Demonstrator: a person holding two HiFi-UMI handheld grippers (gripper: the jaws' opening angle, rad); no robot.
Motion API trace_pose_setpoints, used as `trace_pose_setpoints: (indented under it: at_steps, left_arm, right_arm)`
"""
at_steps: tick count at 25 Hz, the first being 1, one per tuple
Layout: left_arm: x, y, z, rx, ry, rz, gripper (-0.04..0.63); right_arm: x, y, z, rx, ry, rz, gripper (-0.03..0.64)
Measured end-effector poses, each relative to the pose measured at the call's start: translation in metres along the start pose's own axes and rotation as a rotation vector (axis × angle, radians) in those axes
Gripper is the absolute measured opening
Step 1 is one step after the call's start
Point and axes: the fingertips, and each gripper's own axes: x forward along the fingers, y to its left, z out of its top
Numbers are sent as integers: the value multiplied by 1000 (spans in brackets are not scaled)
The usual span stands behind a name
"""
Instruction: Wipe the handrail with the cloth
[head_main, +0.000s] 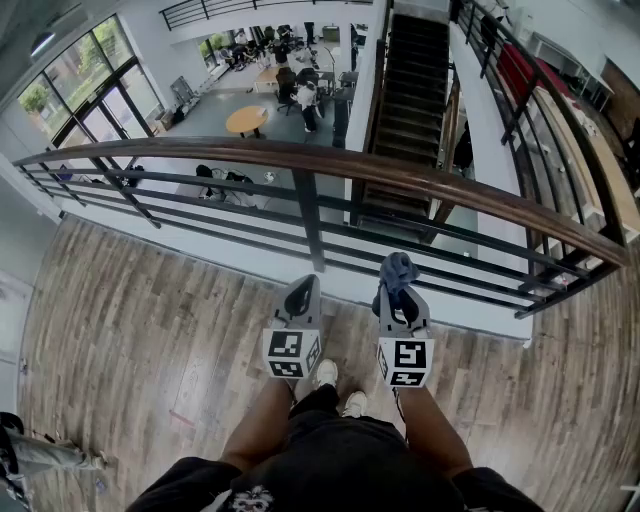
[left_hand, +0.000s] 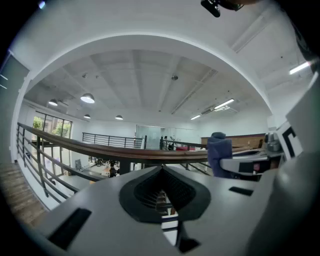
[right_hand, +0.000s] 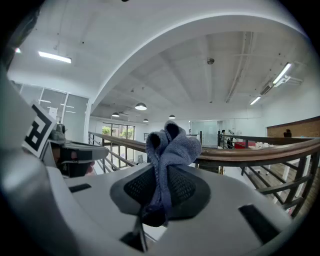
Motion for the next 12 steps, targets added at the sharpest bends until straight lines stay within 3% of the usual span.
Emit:
trace_pose_setpoints:
  at_steps: [4, 12]
  left_arm:
    - [36, 15, -1, -3, 21, -72, 3]
    - [114, 95, 30, -4, 20, -14, 3]
  right_arm:
    - [53, 2, 9, 0, 0, -11, 67]
    - [178, 5, 55, -23, -1, -7, 67]
